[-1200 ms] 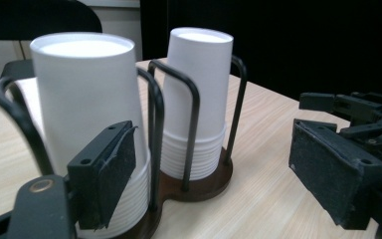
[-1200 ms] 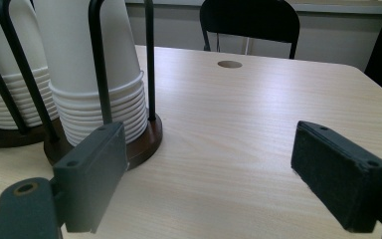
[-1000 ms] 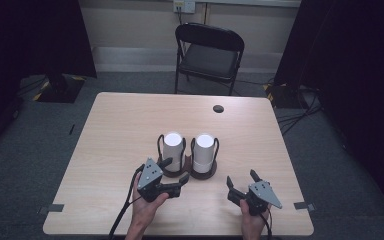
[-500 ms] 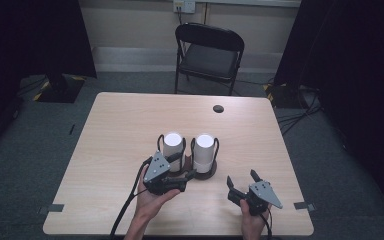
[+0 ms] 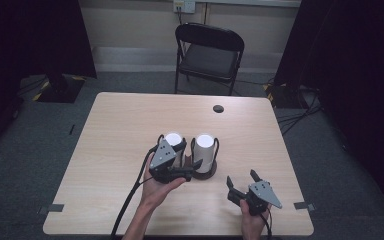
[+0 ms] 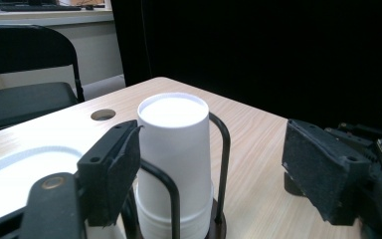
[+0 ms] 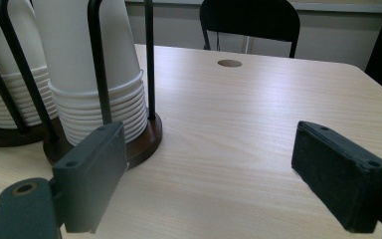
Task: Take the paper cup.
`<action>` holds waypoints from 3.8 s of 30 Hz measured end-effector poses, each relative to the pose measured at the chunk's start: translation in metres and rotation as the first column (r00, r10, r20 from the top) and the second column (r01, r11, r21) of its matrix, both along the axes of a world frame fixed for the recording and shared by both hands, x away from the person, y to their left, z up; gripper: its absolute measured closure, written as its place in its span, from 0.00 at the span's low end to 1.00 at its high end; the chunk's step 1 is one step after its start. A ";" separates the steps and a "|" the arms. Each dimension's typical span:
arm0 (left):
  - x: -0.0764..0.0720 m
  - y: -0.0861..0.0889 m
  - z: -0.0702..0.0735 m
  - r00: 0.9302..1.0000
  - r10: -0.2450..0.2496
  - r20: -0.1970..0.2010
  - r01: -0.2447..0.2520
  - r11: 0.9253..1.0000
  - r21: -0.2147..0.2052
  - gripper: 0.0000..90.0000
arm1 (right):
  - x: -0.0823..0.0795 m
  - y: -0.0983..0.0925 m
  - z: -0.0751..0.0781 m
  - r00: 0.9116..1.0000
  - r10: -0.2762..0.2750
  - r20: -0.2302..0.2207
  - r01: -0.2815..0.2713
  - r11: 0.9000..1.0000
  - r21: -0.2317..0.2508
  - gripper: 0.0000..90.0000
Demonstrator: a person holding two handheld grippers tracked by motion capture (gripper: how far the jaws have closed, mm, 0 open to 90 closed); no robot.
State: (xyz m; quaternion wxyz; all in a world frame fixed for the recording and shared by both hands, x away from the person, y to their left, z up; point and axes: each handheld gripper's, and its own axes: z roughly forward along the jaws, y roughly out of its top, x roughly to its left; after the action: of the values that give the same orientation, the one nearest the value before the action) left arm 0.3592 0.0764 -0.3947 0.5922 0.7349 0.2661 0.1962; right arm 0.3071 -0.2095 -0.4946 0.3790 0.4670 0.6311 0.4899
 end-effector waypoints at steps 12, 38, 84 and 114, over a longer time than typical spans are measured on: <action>0.024 -0.020 0.011 1.000 -0.006 -0.010 0.006 1.000 0.022 0.23 | 0.001 0.000 0.000 1.000 0.005 -0.006 -0.005 1.000 0.001 0.15; 0.060 -0.035 0.011 0.999 0.001 -0.049 0.004 0.995 0.100 0.27 | 0.001 0.000 0.000 1.000 0.015 -0.009 -0.015 1.000 0.003 0.15; 0.065 -0.042 0.010 0.999 -0.035 -0.033 0.039 0.993 0.114 0.40 | 0.002 0.000 0.000 1.000 0.021 -0.016 -0.021 1.000 -0.003 0.15; 0.058 -0.027 0.029 1.000 0.011 0.001 -0.011 1.000 0.002 0.40 | 0.002 0.000 0.000 1.000 0.022 -0.019 -0.022 1.000 0.000 0.15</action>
State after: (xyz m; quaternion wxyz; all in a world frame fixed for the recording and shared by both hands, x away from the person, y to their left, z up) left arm 0.4172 0.0490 -0.3658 0.5906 0.7339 0.2696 0.1999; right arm 0.3088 -0.2094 -0.4943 0.3679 0.4644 0.6399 0.4895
